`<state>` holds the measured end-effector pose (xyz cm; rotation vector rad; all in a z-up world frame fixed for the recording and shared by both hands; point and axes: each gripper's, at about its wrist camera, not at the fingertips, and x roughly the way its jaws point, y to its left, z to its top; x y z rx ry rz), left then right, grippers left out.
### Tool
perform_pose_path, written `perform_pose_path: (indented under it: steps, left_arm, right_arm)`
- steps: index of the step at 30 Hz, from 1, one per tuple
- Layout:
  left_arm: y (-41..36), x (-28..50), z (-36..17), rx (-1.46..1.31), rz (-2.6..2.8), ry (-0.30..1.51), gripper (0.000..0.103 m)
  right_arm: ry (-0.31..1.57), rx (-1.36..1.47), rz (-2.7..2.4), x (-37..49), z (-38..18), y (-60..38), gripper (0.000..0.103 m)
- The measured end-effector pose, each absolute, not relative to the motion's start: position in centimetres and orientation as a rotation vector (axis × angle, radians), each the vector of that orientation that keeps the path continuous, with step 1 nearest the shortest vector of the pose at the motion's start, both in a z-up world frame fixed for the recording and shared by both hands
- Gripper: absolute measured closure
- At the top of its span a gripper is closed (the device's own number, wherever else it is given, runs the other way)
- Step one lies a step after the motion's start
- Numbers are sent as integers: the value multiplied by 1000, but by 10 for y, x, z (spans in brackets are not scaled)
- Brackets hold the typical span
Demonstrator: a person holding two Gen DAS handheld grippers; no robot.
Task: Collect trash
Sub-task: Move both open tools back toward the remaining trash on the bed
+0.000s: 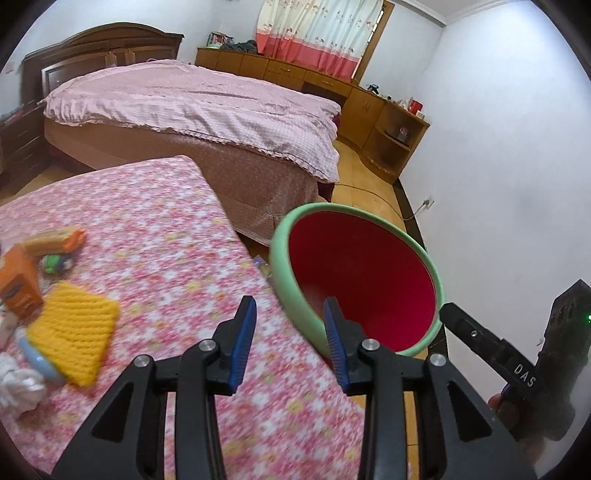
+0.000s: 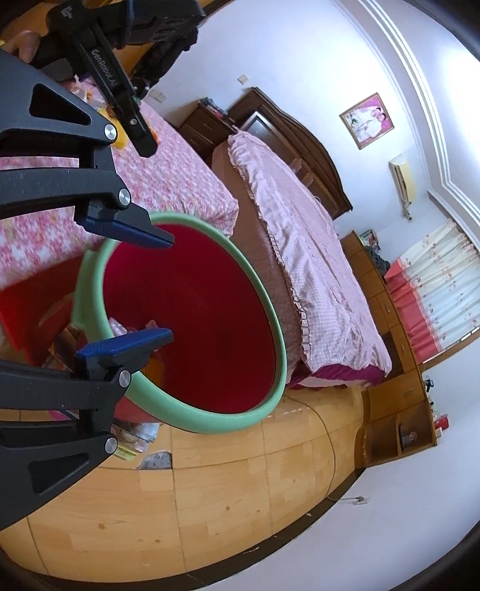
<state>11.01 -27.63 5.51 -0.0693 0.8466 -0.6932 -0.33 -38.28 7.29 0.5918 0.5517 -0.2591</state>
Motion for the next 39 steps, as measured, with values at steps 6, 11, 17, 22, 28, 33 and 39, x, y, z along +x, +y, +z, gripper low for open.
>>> perform_pose_path:
  steps: [6, 11, 17, 22, 28, 33, 39]
  left_arm:
    - [-234, 103, 70, -86, -632, 820, 65]
    - [-197, 99, 80, -102, -583, 796, 64]
    - [-144, 91, 89, -133, -512, 757, 59]
    - [-103, 90, 93, -146, -421, 737, 58]
    - [-56, 99, 86, -145, -305, 742, 58]
    - [-27, 110, 68, -127, -217, 761, 57]
    - [-6, 136, 34, -128, -146, 809, 57]
  right_arm:
    - [540, 569, -243, -8, 87, -359, 53]
    - [525, 551, -213, -9, 99, -334, 53]
    - [531, 522, -166, 0, 111, -307, 52]
    - [531, 495, -128, 7, 119, -287, 50]
    - [539, 473, -86, 15, 120, -263, 49]
    - [565, 457, -71, 28, 112, -246, 47]
    - [659, 446, -56, 58, 93, -225, 47]
